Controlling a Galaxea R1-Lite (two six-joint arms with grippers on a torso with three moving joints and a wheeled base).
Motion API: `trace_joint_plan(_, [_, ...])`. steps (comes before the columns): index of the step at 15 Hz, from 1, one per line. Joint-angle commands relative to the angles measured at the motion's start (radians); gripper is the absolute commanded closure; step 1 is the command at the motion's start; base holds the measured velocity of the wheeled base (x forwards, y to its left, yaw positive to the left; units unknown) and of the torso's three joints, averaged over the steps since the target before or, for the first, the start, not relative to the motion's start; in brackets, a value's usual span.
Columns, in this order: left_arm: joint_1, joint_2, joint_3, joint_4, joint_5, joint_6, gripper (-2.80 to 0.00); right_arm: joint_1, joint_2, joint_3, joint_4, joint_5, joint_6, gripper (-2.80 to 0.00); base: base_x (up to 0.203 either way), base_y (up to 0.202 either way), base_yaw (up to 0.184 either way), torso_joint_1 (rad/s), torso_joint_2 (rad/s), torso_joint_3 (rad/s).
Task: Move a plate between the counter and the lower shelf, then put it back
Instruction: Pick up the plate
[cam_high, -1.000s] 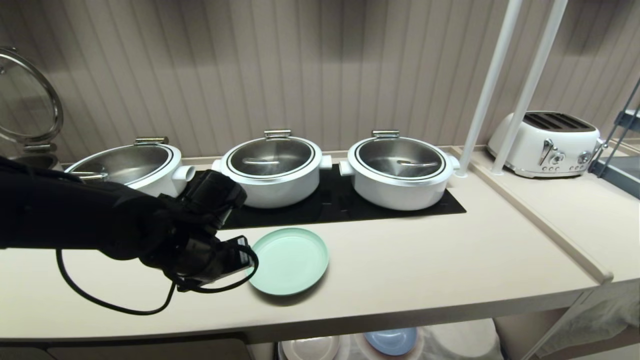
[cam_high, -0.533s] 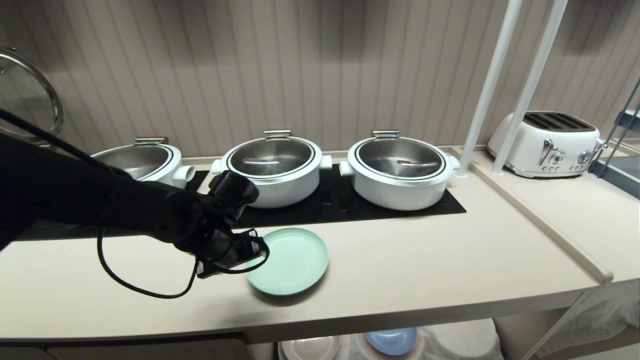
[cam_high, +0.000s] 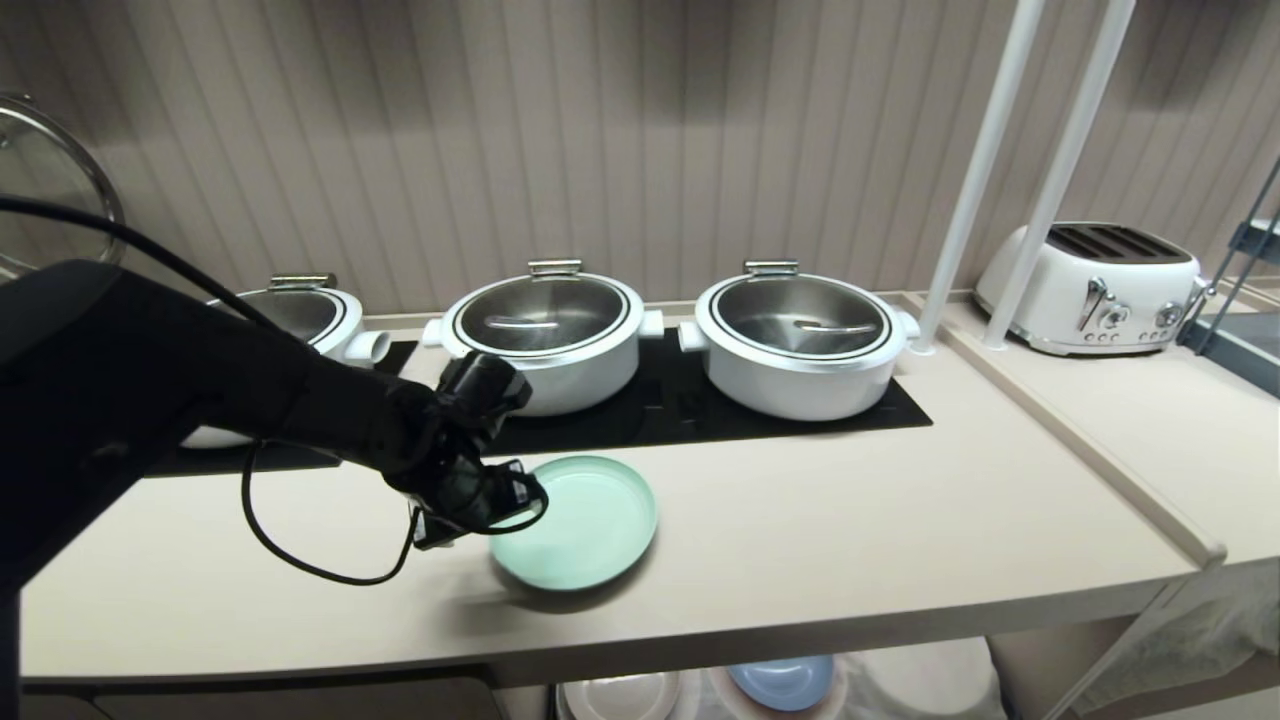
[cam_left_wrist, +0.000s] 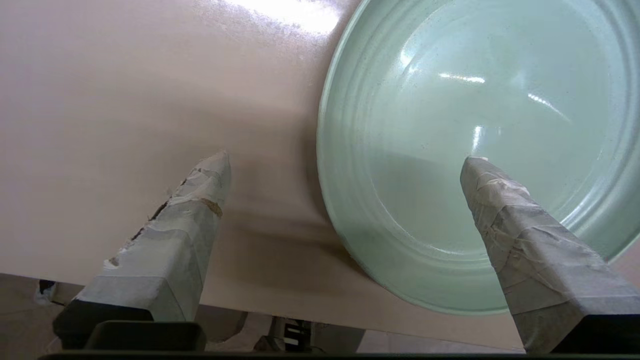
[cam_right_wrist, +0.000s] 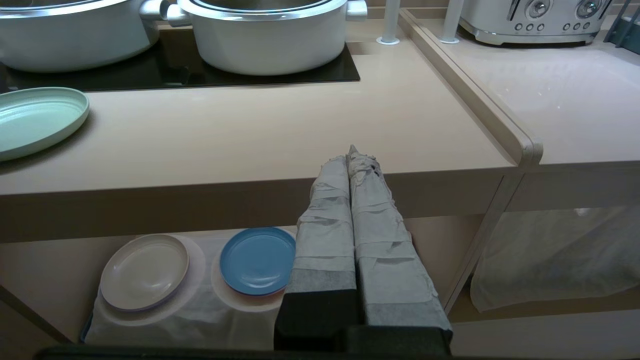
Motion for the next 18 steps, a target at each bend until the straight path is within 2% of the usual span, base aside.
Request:
trace_joint_plan(1, [0.002, 0.031, -0.001, 0.000, 0.003, -0.005, -2.80, 0.000, 0.000, 0.000, 0.000, 0.000, -0.001, 0.00, 0.000, 0.000, 0.000, 0.000, 0.00, 0.000])
trace_joint_plan(18, [0.020, 0.147, -0.083, -0.001, -0.001, -0.008, -2.80, 0.000, 0.000, 0.000, 0.000, 0.001, 0.000, 0.00, 0.000, 0.000, 0.000, 0.000, 0.00, 0.000])
